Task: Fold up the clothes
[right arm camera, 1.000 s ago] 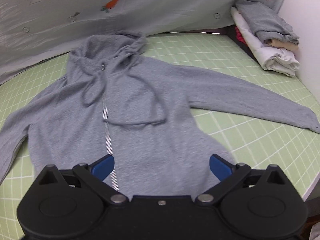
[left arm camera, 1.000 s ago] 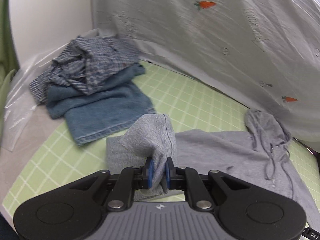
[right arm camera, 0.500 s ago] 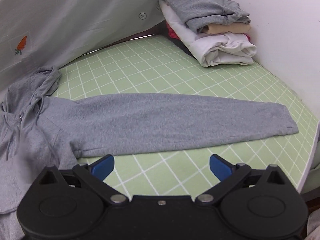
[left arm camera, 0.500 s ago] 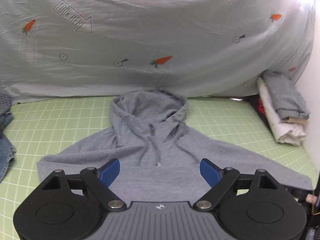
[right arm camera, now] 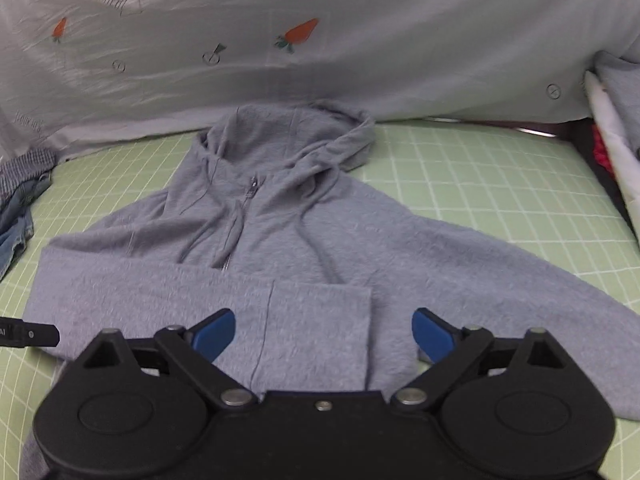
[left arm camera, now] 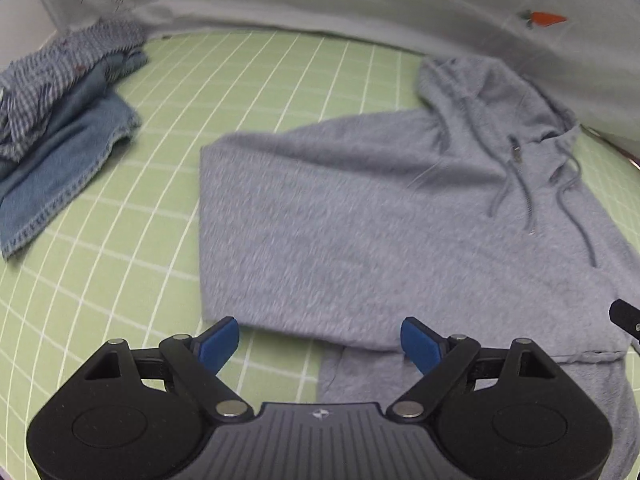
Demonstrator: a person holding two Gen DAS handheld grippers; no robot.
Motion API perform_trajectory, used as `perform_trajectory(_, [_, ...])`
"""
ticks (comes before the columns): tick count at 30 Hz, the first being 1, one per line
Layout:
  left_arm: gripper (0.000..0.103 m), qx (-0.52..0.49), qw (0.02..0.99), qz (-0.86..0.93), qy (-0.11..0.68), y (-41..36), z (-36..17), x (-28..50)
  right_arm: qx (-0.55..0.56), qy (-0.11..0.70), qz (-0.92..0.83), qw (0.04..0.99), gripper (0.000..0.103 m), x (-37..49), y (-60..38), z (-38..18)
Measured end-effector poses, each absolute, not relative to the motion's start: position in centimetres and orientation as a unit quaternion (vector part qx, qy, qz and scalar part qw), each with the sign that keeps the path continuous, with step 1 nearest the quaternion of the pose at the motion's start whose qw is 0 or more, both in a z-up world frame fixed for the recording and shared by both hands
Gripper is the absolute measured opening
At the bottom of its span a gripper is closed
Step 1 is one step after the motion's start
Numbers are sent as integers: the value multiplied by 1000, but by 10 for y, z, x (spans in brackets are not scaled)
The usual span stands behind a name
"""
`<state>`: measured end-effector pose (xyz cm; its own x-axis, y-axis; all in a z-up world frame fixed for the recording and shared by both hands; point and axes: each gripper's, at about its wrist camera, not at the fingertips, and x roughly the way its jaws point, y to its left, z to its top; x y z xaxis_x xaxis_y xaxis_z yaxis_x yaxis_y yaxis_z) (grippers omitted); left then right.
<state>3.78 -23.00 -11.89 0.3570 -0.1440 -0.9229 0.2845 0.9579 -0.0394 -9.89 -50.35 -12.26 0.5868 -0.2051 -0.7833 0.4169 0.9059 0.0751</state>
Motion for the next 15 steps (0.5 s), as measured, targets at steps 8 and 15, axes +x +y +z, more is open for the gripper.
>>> perform_trajectory(8, [88, 73, 813, -124, 565, -228, -132, 45, 179, 436, -185, 862, 76, -93, -514, -143])
perform_trajectory(15, [88, 90, 806, -120, 573, -233, -142, 43, 199, 440, -175, 858, 34, -92, -523, -148])
